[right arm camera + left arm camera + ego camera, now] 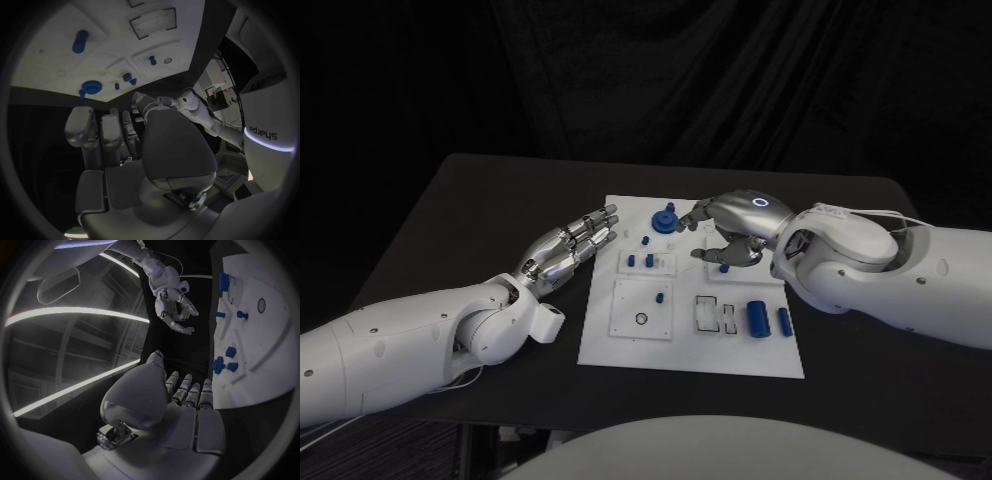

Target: Assemble the parts on the task board

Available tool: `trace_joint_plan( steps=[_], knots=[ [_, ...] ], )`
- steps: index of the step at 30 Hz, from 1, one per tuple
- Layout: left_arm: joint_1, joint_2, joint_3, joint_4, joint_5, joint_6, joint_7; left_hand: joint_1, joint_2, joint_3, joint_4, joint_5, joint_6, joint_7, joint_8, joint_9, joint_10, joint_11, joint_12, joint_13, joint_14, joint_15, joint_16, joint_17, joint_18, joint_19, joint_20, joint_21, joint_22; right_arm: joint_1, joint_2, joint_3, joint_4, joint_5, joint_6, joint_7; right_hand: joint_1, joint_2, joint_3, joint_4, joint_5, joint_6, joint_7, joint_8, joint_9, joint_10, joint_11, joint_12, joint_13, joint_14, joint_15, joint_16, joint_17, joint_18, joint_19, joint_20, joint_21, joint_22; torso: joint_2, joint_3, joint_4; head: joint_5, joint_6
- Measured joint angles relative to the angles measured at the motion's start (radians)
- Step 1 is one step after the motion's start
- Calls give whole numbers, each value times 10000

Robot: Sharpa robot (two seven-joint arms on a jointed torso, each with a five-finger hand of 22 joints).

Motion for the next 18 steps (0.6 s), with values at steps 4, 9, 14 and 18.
trace_joint_plan(
  steps=[4, 9, 14, 18],
  knots=[
    [0, -105, -1, 13, 1, -338, 14, -560, 210, -414, -1, -939, -1014, -514, -125, -109, -187, -185, -508, -51, -2, -139, 0, -13, 1, -162, -37, -39, -490, 226, -492, -6, 6, 533, 34, -69, -14, 84, -148, 148, -282, 298, 123, 0, -178, 264, -46, -147, -352, 109, -37, 115, 136, -1, 152, -11, 224, 0, 1, 1, 2, -31, 0],
    [-1, -225, -1, 46, 2, -684, 27, -959, 353, -614, -14, -1452, -1786, -1121, -180, -180, -592, -516, -1319, -152, -1, -210, 0, -19, 166, -186, 143, -39, -576, 299, -937, -14, -164, 955, 245, -208, -14, 84, -429, 307, -801, 332, 97, -117, -435, 475, -79, -321, -736, 169, -44, 117, 164, -2, 192, -50, 279, -1, 3, -6, 6, -39, 0],
    [-1, -280, -2, 46, 4, -895, 35, -959, 353, -642, -42, -1452, -1792, -1316, -180, -180, -788, -977, -1575, -178, -1, -210, 0, -19, 331, -207, 406, -39, -605, 251, -1264, -17, -279, 1156, 486, -342, -59, 37, -742, 550, -1215, 367, 61, -172, -627, 597, -65, -384, -989, 195, -17, 159, 167, -1, 228, -16, 279, -2, 3, -30, 10, -61, 0],
    [-1, -306, -2, 46, 4, -989, 38, -907, 404, -642, -42, -1210, -1792, -1315, -180, -179, -777, -1033, -1575, -177, -1, -210, 0, -19, 331, -206, 406, -39, -605, 104, -1351, -17, -368, 1160, 640, -444, -96, 1, -836, 587, -1261, 364, 57, -224, -707, 618, -87, -460, -1095, 196, -16, 158, 73, -1, 227, -16, 266, -2, 2, -33, -1, -58, 0]
  ],
)
